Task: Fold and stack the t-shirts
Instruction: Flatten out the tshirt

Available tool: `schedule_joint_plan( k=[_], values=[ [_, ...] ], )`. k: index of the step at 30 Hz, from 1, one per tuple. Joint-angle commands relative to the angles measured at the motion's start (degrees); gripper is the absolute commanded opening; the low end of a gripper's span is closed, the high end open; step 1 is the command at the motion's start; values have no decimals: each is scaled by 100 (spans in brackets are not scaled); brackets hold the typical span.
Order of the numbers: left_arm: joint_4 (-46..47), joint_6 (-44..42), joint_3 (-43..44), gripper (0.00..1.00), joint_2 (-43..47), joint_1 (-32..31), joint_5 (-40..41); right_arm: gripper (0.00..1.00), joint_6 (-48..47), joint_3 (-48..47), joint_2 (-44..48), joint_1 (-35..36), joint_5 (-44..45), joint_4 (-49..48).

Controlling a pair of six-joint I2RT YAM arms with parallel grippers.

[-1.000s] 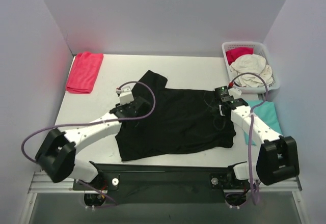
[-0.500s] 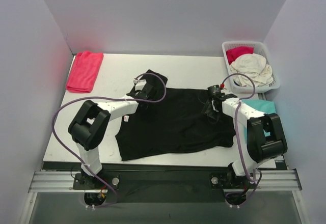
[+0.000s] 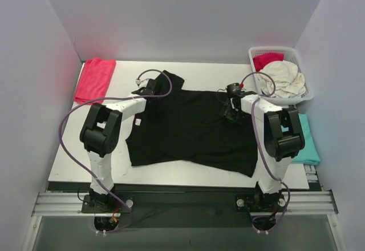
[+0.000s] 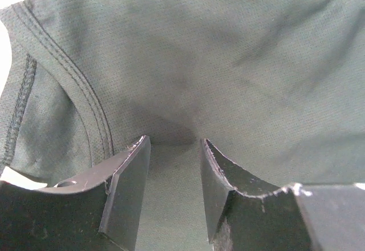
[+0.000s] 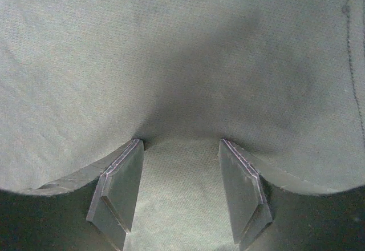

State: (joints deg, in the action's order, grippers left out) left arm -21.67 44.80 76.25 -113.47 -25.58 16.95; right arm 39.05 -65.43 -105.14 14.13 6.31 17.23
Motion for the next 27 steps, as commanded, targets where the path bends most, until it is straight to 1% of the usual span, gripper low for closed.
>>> schedule_joint_plan(
  k=[1,2,5,6,8,9,10,11,12,14,16,19,22,25,26,27],
  values=[
    [-127,-41,513,50,-386,255,-324,55,-195,-706,-452,-103,-112,324],
    [-136,-59,818,50,-473,299,-376,55,-204,-882,-550,-130,-121,368],
    [-293,-138,1347,51,-842,466,-464,55,-318,-1585,-971,-218,-244,509],
    [-381,-155,1723,50,-1044,501,-508,55,-362,-1996,-1086,-244,-322,570],
    [-487,-208,2173,50,-1273,616,-535,55,-459,-2402,-1438,-332,-419,658],
    [-592,-225,2619,50,-1518,642,-552,55,-503,-2596,-1543,-367,-454,693],
    [-627,-278,2832,50,-1642,677,-579,55,-538,-2772,-1657,-393,-472,720],
    [-671,-305,3043,50,-1765,730,-596,55,-582,-3174,-1885,-446,-542,729],
    [-759,-331,3532,50,-2027,765,-614,55,-696,-3369,-2000,-464,-577,781],
    [-838,-462,3983,50,-2266,809,-675,55,-802,-3913,-2281,-508,-587,799],
    [-821,-629,4466,50,-2460,853,-719,54,-977,-4187,-2379,-543,-587,817],
    [-724,-875,4828,49,-2496,888,-869,54,-1223,-4496,-2353,-543,-499,817],
    [-769,-1112,4804,50,-2189,880,-738,54,-1329,-4339,-1846,-552,-280,817],
    [-470,-1236,4146,50,-1583,853,-641,55,-1373,-3936,-1484,-543,-165,817],
    [-400,-1254,3778,50,-1442,845,-588,55,-1365,-3812,-1274,-543,-147,808],
    [-373,-1263,3644,50,-1224,836,-561,56,-1356,-3680,-1185,-543,-156,817]
  ],
)
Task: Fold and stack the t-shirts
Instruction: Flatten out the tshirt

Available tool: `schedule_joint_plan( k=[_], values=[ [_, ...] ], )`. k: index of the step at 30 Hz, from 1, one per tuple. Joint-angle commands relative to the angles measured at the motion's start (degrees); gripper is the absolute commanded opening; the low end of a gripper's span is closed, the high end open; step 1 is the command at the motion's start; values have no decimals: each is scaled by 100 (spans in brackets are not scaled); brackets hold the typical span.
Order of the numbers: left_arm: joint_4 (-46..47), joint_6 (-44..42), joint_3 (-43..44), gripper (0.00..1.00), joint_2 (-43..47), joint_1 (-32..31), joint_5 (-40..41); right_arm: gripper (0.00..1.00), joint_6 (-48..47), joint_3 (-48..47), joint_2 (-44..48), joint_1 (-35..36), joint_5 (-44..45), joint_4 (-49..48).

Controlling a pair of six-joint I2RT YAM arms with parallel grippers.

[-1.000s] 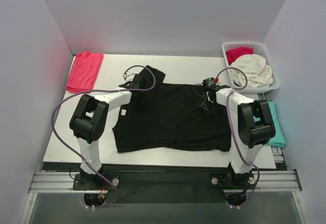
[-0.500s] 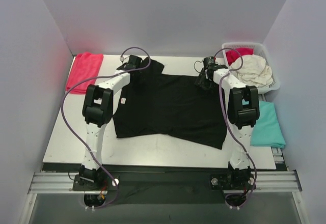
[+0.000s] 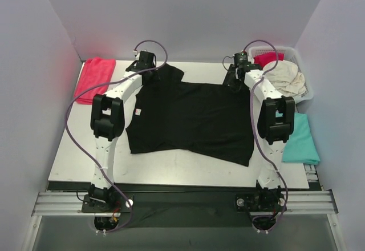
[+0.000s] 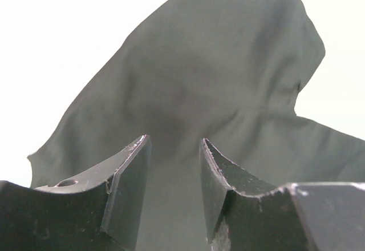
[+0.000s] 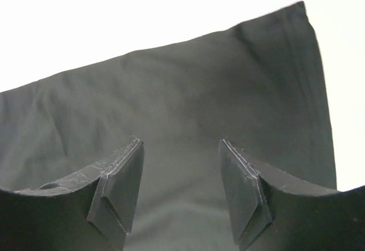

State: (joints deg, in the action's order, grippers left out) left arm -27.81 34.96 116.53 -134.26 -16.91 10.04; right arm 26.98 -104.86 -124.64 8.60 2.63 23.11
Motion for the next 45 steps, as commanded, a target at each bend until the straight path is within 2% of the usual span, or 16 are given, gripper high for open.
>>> schedule_joint_plan(
  k=[1,7,11,21,25,33,39,41,45],
  values=[
    [233,-305,-533,50,944,-49,173,57,-123,508,835,19,159,220],
    [-162,-472,-1220,51,1183,-260,508,69,-9,1449,1249,107,106,229],
    [-330,-552,-1466,51,1095,-410,525,71,79,2020,1276,186,53,220],
    [-839,-341,-1405,51,533,-463,832,75,97,2084,661,177,36,299],
    [-1156,-131,-1072,51,190,-463,1017,75,106,1558,195,151,-35,519],
    [-1621,63,-53,51,-522,-366,859,75,53,617,-306,28,-219,940],
    [-2131,37,1660,51,-1400,-182,702,75,-61,-358,-920,-7,-378,1186],
    [-2114,28,2171,51,-1690,-129,605,75,-96,-587,-1044,-42,-378,1257],
    [-1676,-173,2445,50,-1797,-32,297,74,-149,-1062,-1185,-122,-352,1283]
  ],
)
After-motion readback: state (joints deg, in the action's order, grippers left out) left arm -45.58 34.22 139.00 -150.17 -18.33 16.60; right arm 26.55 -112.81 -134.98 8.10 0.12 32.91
